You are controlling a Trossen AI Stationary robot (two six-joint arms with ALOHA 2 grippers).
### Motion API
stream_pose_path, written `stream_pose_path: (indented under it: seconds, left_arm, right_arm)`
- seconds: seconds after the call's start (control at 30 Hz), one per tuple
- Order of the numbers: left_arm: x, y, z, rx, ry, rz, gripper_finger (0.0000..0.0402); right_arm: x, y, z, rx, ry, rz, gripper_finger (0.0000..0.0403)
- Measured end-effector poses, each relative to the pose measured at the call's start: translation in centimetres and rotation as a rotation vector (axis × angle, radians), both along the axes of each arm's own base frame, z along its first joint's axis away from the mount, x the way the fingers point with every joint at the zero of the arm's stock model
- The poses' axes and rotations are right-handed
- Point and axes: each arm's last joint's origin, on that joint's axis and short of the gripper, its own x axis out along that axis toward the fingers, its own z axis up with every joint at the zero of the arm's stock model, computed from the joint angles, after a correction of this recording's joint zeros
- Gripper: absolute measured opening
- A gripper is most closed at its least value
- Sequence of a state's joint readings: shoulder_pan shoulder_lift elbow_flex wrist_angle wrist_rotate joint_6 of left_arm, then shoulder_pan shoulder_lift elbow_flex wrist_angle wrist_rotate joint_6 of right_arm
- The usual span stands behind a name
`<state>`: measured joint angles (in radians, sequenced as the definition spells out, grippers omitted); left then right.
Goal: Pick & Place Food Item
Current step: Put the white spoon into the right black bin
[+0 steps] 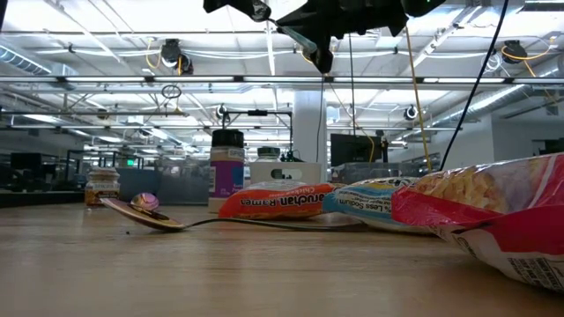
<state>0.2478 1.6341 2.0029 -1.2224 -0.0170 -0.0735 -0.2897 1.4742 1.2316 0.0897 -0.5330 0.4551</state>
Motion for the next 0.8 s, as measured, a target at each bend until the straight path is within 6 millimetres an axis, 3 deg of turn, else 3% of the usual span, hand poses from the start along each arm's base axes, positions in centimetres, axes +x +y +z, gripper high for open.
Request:
stream_pose_path:
  seconds: [0.5, 0.8]
  left_arm:
    - [0.38, 0.07, 0.33, 0.015, -0.051, -0.049, 0.0010]
    - [0.61, 0.07, 0.42, 0.008, -0.073, -0.055, 0.0096]
  right_arm:
    - [-0.02, -0.02, 0.04, -0.027, -0.001, -0.024, 0.0010]
    - [0.01, 0.02, 0.15, -0.032, -0.011, -0.020, 0.0008]
